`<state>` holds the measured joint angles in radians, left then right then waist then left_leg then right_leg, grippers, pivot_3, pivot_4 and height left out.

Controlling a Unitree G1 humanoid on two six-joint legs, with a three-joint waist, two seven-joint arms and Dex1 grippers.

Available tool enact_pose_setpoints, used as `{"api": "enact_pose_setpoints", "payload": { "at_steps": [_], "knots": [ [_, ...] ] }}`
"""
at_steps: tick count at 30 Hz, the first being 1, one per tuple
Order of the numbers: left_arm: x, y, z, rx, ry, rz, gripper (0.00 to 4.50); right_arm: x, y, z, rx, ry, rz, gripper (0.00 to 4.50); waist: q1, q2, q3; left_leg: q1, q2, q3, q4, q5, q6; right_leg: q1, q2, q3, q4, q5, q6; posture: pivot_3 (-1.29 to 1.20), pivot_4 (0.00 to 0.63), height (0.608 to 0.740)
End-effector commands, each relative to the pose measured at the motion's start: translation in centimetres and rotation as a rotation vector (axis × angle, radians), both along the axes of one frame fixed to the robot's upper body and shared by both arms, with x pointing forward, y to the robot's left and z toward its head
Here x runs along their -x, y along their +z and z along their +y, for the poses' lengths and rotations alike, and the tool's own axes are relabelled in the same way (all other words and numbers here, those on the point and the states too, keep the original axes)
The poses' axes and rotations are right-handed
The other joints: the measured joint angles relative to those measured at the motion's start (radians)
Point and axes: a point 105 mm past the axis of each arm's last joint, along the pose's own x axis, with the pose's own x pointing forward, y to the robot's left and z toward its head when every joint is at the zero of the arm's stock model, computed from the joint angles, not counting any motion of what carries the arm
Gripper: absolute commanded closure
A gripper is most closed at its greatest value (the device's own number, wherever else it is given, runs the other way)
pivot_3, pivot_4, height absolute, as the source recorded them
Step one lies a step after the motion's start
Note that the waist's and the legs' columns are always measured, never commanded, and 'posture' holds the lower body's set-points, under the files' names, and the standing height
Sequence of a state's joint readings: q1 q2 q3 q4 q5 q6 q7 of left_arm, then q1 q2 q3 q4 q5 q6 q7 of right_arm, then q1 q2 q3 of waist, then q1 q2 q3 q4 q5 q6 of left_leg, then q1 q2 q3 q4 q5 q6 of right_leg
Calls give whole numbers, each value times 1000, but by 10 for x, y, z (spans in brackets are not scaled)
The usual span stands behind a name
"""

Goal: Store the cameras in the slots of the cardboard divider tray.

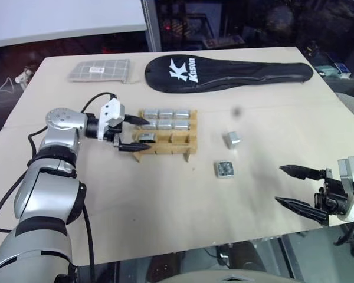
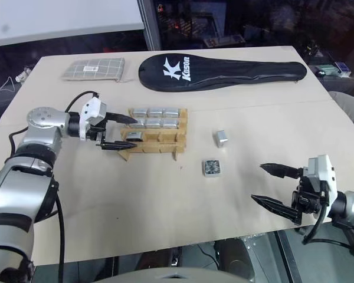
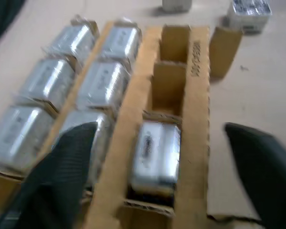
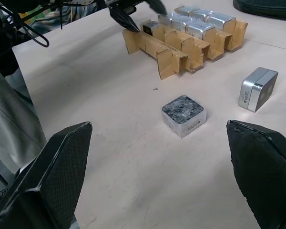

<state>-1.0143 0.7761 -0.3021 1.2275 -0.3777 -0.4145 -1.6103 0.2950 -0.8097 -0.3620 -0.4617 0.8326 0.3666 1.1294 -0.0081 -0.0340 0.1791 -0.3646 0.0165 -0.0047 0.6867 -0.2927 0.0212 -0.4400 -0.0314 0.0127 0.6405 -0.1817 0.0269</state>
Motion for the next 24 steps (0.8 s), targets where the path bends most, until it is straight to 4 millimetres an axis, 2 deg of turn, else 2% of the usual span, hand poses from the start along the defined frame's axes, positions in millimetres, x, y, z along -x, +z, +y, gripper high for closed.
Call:
{"api": "enact_pose_setpoints", "payload": {
  "at_steps": [1,6,8,13,15,18,24],
  "knots": [
    [-4,30,1,56,2,-98,37,1,8,4,-1,23,-40,0,0,0,0,0,0,0,0,0,0,0,0,0,0,0,0,0,150,740],
    [-6,56,3,168,25,-120,37,0,7,4,2,18,-40,0,0,0,0,0,0,0,0,0,0,0,0,0,0,0,0,0,150,740],
    [1,66,6,237,24,-88,37,-5,3,4,26,-8,-54,0,-3,-1,0,0,0,0,0,0,0,0,0,0,0,0,0,0,150,740],
    [31,62,10,251,-35,27,37,-36,-17,9,153,-142,-88,0,-19,0,1,2,4,1,-1,0,0,-1,0,3,1,0,0,0,150,740],
    [48,61,8,257,-75,76,37,-54,-18,18,139,-195,-113,0,-21,0,1,2,3,2,-1,0,0,-2,1,3,1,0,0,0,150,740],
    [76,66,5,256,-128,131,37,-84,-14,45,89,-278,-153,0,-23,0,1,1,4,3,-1,0,0,-3,2,2,2,-1,-2,0,150,740],
    [109,69,12,179,-96,162,37,-111,-13,76,77,-407,-99,0,-10,2,2,-4,4,2,-2,0,0,-8,2,2,1,0,-1,0,150,740]
  ]
}}
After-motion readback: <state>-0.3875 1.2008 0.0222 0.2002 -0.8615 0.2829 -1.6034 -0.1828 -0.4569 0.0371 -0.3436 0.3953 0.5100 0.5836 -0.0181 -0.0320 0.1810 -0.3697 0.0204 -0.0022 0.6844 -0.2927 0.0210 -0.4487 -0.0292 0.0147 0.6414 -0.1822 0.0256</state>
